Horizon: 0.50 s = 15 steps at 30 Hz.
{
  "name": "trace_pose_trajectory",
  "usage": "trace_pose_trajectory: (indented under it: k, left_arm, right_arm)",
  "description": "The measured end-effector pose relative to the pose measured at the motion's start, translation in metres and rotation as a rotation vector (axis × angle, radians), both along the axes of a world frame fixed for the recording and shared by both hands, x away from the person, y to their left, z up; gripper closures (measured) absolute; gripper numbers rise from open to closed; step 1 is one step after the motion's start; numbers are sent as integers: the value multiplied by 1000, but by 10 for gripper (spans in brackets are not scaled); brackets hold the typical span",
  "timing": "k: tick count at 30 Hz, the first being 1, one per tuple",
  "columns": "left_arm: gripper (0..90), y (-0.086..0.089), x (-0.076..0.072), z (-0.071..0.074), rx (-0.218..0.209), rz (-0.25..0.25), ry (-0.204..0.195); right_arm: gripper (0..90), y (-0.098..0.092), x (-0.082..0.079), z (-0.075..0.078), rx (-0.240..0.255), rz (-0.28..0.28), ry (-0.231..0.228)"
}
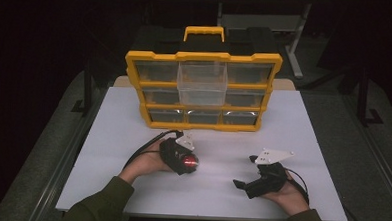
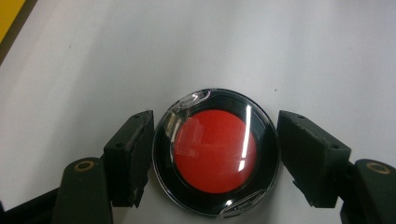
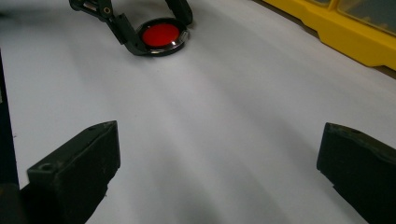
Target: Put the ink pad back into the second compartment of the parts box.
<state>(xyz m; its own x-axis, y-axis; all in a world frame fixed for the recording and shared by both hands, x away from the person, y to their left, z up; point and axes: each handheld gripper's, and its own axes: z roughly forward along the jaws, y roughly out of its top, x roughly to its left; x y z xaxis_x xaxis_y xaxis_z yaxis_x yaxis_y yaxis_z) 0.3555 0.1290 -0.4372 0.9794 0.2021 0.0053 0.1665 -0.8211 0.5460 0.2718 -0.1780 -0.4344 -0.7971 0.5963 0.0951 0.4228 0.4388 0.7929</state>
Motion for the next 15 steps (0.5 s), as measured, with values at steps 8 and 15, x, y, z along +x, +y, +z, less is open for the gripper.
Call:
trace_pose_trajectory:
  k: [8, 15]
  left_arm:
    - [296, 1, 1, 1, 1, 6, 7]
    - [297, 8, 3, 6, -6, 20, 27]
  right_arm:
    - [0, 0, 0, 0, 7, 0, 2]
    - [0, 0, 0, 0, 8, 0, 3]
